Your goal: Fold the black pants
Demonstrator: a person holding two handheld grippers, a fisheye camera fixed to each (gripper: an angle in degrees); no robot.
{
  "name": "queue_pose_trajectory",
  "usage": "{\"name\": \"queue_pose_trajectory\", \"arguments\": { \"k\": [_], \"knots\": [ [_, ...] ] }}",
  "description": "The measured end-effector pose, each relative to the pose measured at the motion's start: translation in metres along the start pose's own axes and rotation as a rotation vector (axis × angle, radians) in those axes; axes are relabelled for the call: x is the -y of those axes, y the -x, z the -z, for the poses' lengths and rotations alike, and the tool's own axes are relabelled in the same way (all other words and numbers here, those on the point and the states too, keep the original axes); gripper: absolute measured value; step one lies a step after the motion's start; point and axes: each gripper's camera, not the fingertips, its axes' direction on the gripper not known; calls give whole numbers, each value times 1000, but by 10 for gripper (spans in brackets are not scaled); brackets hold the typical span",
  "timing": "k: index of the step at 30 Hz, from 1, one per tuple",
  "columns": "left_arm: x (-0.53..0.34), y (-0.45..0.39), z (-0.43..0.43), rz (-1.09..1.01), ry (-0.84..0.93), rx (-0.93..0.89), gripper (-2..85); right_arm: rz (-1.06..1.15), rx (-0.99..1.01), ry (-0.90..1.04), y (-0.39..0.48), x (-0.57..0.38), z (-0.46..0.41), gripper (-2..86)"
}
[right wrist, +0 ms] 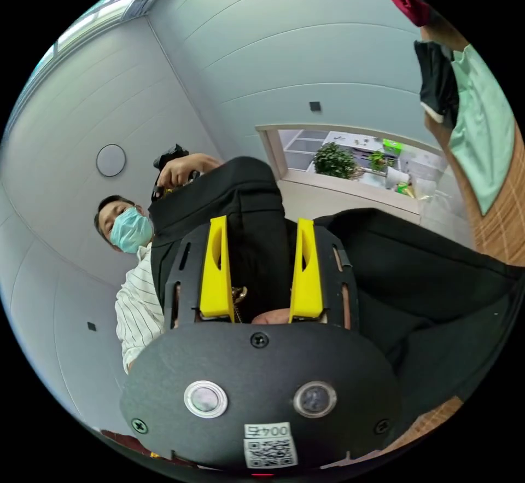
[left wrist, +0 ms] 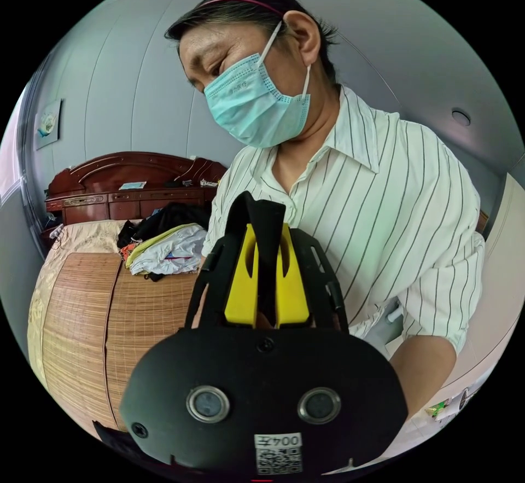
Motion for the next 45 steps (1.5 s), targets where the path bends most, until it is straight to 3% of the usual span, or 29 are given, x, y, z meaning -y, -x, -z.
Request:
{"name": "queue_pose_trajectory", "arguments": {
  "k": [5,9,15,20,23,28,33,38,45],
  "knots": [
    [-29,-12,9,18,-35,19,22,161,94,-49,18,-31,-39,112],
    [-58,-24,21,34,-73,67,22,413,-66,-267,71,-71,-20,63],
    [-109,-21,75,154,-196,286,24,822,-505,-653,227,-150,8,48],
    [-133,2,122,373,-313,563,25,972,-1099,-802,392,-144,-76,41],
    [-128,18,135,460,-376,687,25,1030,-1265,-854,439,-118,-137,39],
    [-79,-5,145,400,-480,815,21,1144,-1482,-853,489,-77,-244,38],
    [-12,-95,133,219,-502,927,17,1291,-1642,-766,521,-65,-362,38],
    [43,-175,106,150,-551,923,13,1393,-1925,-656,522,-64,-507,37],
    [140,-260,76,245,-583,832,14,1435,-1999,-598,517,-72,-633,34]
  ]
}}
